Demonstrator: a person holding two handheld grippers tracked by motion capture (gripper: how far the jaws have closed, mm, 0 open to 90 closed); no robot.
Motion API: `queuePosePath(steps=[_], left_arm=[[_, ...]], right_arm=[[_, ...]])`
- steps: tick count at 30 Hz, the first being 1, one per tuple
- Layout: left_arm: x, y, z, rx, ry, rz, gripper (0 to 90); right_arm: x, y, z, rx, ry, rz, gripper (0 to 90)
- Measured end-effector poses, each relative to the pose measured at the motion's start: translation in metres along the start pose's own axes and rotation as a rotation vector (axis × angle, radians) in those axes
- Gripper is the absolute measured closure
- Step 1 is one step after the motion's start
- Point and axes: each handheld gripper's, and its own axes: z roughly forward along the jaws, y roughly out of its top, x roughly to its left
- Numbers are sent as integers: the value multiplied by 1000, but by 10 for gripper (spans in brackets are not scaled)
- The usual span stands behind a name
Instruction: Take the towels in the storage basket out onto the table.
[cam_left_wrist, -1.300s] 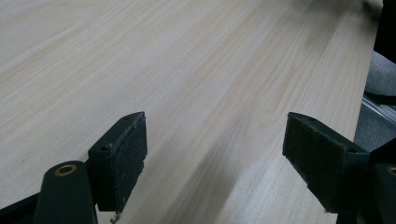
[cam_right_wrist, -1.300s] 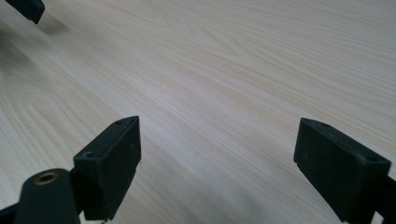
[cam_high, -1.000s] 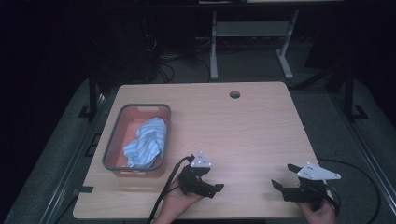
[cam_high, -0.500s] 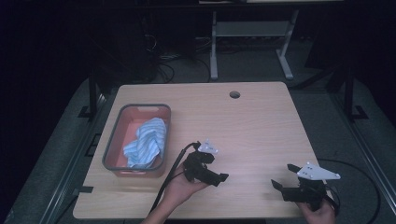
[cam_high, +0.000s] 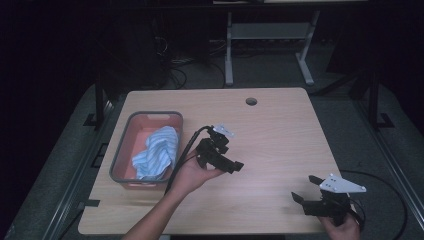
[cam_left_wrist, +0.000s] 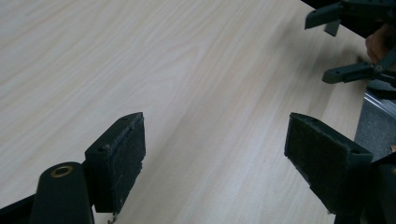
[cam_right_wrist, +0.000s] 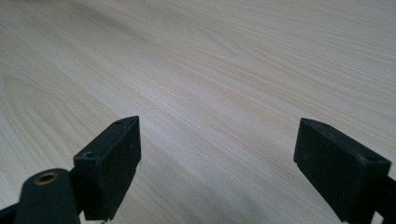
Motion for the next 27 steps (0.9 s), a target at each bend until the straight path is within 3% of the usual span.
queuePosePath(steps=[8,11,13,22,27], left_arm=[[18,11,-16,23,39,-16,203],[25,10,-21,20,32,-36,204],[30,9,-25,18,26,-61,205],[49,2,-46,14,21,-82,213],[59,-6,-59,-9,27,-135,220]], right_arm=[[0,0,0,-1,2,-6,145],[-1,0,0,-3,0,-3,145],[-1,0,-1,-3,1,-4,145],[-1,0,-1,-1,-1,-3,145],[-1,0,-1,-2,-3,-6,145]])
